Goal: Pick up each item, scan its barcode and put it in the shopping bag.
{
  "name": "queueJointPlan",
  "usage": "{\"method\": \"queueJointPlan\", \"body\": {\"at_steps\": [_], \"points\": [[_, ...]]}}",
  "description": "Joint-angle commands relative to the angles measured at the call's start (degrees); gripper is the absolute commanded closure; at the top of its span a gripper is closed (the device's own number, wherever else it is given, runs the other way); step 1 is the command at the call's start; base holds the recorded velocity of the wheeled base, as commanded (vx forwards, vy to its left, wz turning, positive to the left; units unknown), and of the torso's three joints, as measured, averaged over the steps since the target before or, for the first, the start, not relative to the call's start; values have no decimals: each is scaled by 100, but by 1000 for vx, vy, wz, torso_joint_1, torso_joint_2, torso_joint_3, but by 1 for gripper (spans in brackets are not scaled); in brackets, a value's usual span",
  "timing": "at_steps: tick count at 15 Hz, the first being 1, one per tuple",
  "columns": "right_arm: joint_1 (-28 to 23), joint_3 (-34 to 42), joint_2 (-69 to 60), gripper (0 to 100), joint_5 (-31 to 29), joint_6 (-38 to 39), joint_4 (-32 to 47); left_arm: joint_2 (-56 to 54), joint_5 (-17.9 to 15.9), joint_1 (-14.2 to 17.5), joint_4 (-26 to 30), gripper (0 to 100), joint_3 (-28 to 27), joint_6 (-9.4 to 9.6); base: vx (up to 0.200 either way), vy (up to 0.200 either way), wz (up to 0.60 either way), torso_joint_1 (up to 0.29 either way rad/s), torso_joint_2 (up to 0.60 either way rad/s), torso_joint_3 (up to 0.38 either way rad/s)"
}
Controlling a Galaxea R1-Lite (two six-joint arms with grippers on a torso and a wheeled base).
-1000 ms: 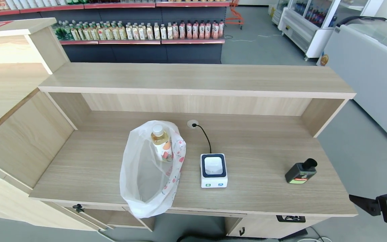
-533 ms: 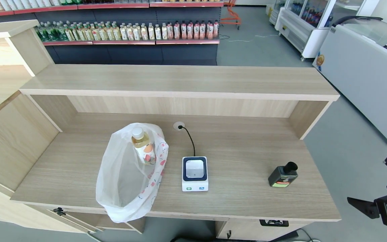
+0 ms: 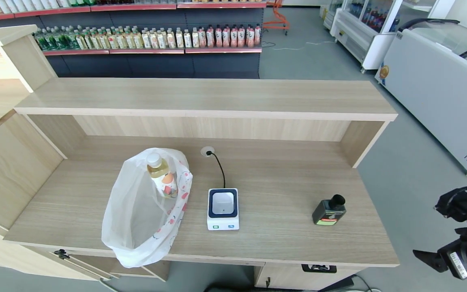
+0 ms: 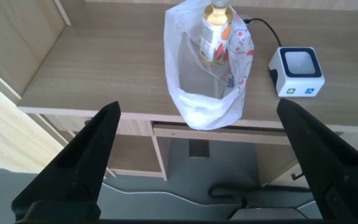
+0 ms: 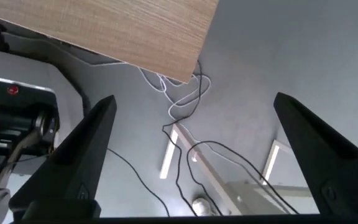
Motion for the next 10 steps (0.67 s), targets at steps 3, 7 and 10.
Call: {"method": "queueJointPlan", "body": {"at_steps": [3,7,10], "points": [[610,-172,1274,0,22,-143,-939,-2,1,2,-1,0,1,0,0,0,0,0,0,0],[768,-602,2091,0,145,-820,-1440,-2,1,2,-1,0,1,0,0,0,0,0,0,0],[1005,-822,2575,0,224,-926,-1791,-2,1,2,-1,0,1,0,0,0,0,0,0,0]]}}
